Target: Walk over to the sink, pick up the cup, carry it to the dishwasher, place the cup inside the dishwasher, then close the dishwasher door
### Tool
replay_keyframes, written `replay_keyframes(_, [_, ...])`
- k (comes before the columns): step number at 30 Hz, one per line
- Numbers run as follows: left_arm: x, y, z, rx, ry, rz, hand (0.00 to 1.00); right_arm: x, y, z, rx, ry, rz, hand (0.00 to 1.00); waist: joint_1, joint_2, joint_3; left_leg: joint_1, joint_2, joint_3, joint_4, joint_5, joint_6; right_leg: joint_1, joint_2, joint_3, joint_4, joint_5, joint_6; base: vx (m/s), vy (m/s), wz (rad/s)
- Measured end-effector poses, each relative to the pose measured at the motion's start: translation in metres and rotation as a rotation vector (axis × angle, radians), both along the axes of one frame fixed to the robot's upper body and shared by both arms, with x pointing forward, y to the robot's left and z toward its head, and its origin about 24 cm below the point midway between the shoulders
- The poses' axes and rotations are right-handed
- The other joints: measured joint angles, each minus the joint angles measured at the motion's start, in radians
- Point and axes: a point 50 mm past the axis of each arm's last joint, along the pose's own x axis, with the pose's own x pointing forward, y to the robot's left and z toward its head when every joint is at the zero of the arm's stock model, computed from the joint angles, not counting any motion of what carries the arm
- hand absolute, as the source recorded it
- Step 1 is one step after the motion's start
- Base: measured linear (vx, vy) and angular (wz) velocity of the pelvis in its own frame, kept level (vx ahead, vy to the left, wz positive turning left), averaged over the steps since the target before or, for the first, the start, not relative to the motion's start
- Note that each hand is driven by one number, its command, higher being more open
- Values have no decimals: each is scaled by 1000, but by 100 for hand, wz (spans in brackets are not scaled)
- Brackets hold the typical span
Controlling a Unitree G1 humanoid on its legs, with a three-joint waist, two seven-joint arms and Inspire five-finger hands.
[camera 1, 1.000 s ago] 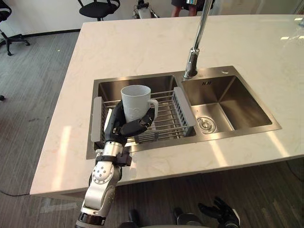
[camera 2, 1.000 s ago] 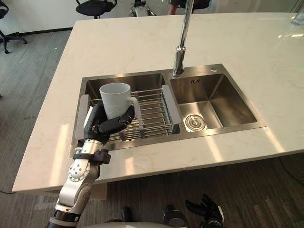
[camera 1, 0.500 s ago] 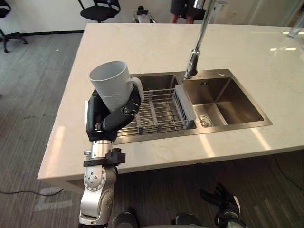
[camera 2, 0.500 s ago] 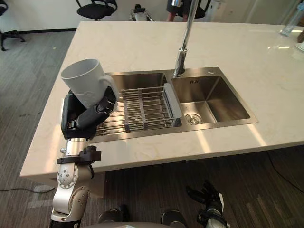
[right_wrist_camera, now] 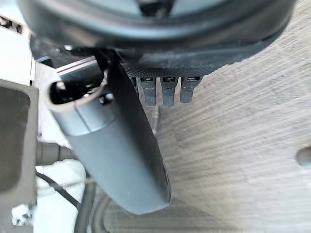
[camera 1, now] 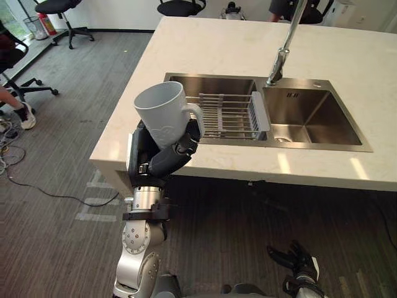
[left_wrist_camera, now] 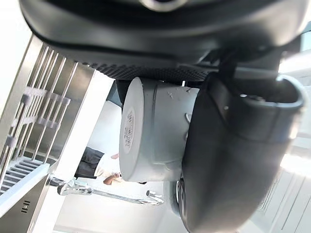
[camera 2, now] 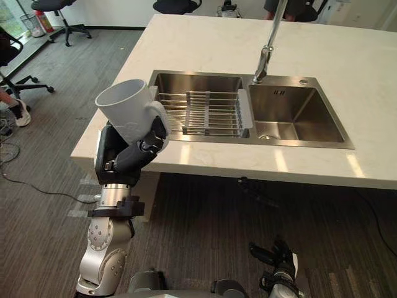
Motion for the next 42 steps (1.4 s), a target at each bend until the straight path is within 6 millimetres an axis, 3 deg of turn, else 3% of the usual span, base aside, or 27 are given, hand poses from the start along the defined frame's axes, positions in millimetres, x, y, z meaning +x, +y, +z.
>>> replay_keyframes(1, [4,-2,-3,10,9,-8,30,-1,1,-4,9,13,-7,90,3,8,-17,43,-25,9,-152,16,-67,-15,-13,-3,-20,18,32,-151,268,34])
replay_keyframes(2, [8,1,-10,41,40,-3,30,-1,8,-8,35,30,4,90,6,-15,-22,66,-67,15,-235,70,-46,-13,-39,0,-52,46,40,-114,221,24])
replay_keyframes(4, [11,7,-22,79,93,10,30,-2,15,-11,58,35,7,90,4,-27,-26,68,-102,12,-271,102,-23,-2,-65,-3,-98,84,58,-66,191,15])
replay_keyframes(10, [13,12,-29,109,128,21,30,-1,16,-11,62,36,8,90,5,-41,-26,69,-137,24,-262,102,2,17,-90,9,-134,123,60,-26,124,-1])
replay_keyframes(12, [12,12,-29,109,129,21,30,0,15,-11,60,33,7,90,1,-49,-23,67,-135,13,-253,100,5,12,-77,90,-100,111,40,-46,28,11])
replay_keyframes(13, [12,12,-29,109,130,19,30,-1,15,-11,59,34,5,90,-4,-49,-23,66,-133,-4,-249,100,6,1,-63,177,-65,100,25,-58,16,39])
replay_keyframes(15, [12,11,-29,101,129,19,30,-7,15,-11,57,40,-4,90,-22,-52,-22,65,-129,-58,-247,101,6,-32,-24,364,63,60,33,-61,-36,65])
replay_keyframes(19, [7,19,-20,91,91,54,30,-2,13,-2,35,-9,-4,90,3,-72,-25,19,-146,-94,-210,90,-11,-33,-49,364,68,-27,47,-47,-149,39])
replay_keyframes(20, [4,22,-16,84,76,69,30,6,11,5,22,-49,0,90,8,-70,-25,-19,-150,-119,-179,96,-23,-30,-55,336,42,-49,77,-58,-148,43])
replay_keyframes(21, [4,24,-15,75,71,75,30,9,10,8,15,-68,3,90,7,-65,-24,-36,-146,-137,-167,98,-29,-29,-53,315,38,-53,86,-60,-169,80])
replay_keyframes(23, [-1,22,-18,24,88,87,30,19,5,21,-22,-131,1,90,13,-49,-24,-75,-126,-196,-147,122,-37,-13,-40,231,41,-58,70,-48,-171,98])
replay_keyframes(24, [-2,21,-18,11,92,89,30,22,4,24,-30,-150,0,90,14,-48,-24,-83,-123,-183,-150,133,-30,-7,-41,208,41,-59,67,-62,-113,107])
replay_keyframes(25, [-4,20,-18,-4,91,91,30,26,1,31,-49,-186,-11,90,11,-50,-23,-96,-108,-103,-156,143,10,1,-52,157,41,-61,62,-64,-68,111])
replay_keyframes(26, [-5,22,-17,-12,88,96,30,30,-1,36,-63,-215,-21,90,8,-54,-21,-106,-59,44,-118,117,68,8,-64,115,39,-61,60,-59,-88,118])
replay_keyframes(27, [-5,23,-17,-18,88,96,30,32,-2,38,-72,-228,-22,90,5,-54,-20,-117,-21,139,-81,102,85,18,-70,85,35,-63,56,-13,-58,127])
replay_keyframes(28, [-5,21,-17,-30,89,89,30,32,-8,42,-98,-237,-19,90,-4,-37,-19,-121,36,275,-31,93,90,38,-77,29,30,-64,55,12,10,130])
replay_keyframes(29, [-5,22,-18,-29,89,88,30,31,-15,43,-120,-227,-19,90,-6,-25,-21,-116,54,323,-24,116,79,55,-88,-8,30,-68,54,24,74,121])
replay_keyframes(31, [-6,26,-17,-27,83,107,30,33,-18,40,-117,-215,-23,90,-4,-22,-22,-116,1,297,-56,119,48,62,-116,-19,35,-81,50,31,154,85])
replay_keyframes(32, [-6,31,-17,-22,80,129,30,37,-15,38,-105,-214,-26,90,-9,-38,-13,-120,-42,278,-67,109,35,72,-143,-14,34,-106,45,34,185,80])
replay_keyframes(34, [-6,37,-20,-16,92,155,30,38,-12,32,-88,-191,-28,90,-18,-57,-1,-120,-89,260,-59,94,51,93,-184,-27,39,-134,38,64,194,68])
replay_keyframes(35, [-7,40,-23,-22,107,171,30,38,-11,28,-81,-165,-20,90,-19,-59,3,-117,-103,242,-38,70,63,88,-203,-23,108,-115,60,84,177,59])
replay_keyframes(37, [-8,40,-25,-8,117,164,30,34,-6,22,-59,-128,-12,90,-19,-64,16,-94,-124,199,0,27,80,26,-214,33,341,-58,39,134,186,69])
replay_keyframes(38, [-8,38,-24,-3,117,153,30,33,-3,20,-46,-123,-10,90,-22,-68,20,-69,-137,170,-4,15,89,-31,-203,92,487,32,28,173,195,69])
replay_keyframes(39, [-8,37,-24,-1,115,150,30,32,-1,19,-42,-122,-9,90,-24,-65,23,-56,-139,156,-10,10,94,-60,-186,128,554,46,32,193,160,68])
replay_keyframes(41, [-8,34,-21,-7,100,138,30,28,6,21,-30,-134,-2,90,-25,-61,29,-26,-153,92,-24,-4,104,-138,-79,254,600,-75,45,194,108,80])
replay_keyframes(42, [-8,33,-20,-7,97,133,30,27,7,21,-29,-136,-2,90,-25,-58,31,-23,-160,77,-25,-8,106,-156,-59,274,582,-90,50,202,48,82])
